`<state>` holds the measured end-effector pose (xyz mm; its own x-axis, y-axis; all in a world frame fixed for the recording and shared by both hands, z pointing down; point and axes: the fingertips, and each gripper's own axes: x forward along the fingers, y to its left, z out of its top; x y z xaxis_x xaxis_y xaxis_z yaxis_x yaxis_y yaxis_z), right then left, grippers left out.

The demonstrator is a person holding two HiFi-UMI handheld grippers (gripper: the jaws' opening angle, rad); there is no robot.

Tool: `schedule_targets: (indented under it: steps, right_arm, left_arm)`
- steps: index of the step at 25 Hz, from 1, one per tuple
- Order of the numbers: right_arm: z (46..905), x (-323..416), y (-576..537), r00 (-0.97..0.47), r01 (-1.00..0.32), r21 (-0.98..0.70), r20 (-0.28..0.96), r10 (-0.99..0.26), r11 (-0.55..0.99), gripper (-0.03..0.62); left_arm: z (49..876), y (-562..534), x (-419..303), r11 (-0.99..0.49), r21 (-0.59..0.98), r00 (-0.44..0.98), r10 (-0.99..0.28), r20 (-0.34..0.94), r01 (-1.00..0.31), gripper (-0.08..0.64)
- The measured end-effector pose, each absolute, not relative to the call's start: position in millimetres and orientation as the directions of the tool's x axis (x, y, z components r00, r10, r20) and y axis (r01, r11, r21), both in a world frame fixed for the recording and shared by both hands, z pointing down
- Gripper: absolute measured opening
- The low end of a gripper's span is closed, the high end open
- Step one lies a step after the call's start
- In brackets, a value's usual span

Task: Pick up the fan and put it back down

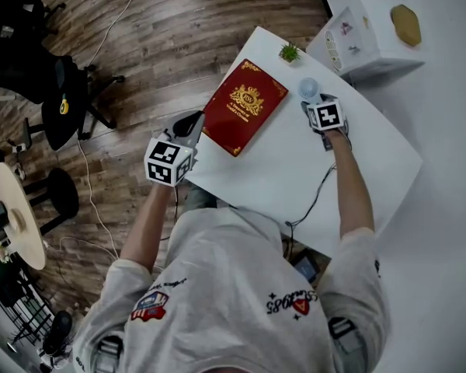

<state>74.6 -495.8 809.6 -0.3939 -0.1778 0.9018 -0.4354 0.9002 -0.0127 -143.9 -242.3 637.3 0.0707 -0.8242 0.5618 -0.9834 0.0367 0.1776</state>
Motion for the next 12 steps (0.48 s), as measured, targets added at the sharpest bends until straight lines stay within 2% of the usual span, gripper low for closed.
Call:
schedule_targets:
  steps: [3, 8, 12]
  right_arm:
    - [808.5, 68.9, -503.9, -0.396, -0.438, 0.027, 0.892, -0.219, 0.899, 0.227]
    - [806.9, 62.7, -496.0, -0.410, -0.435, 0.028, 0.884, -0.226, 0.900, 0.224]
    - [811.8, 77.3, -477.5, -0.377, -0.497, -0.011, 0.904, -0.204, 0.868, 0.222]
  left_arm:
    - [636.0, -239.6, -148.7, 0.042, 0.174, 0.064, -0.826, 0.560, -0.984, 0.004]
    - [636.4, -238.1, -152.2, 0.029, 0.177, 0.076, -0.828, 0.556, -0.984, 0.005]
    - [631.3, -246.2, -149.5, -0.014, 0.182, 0.112, -0.831, 0.544, -0.983, 0.005]
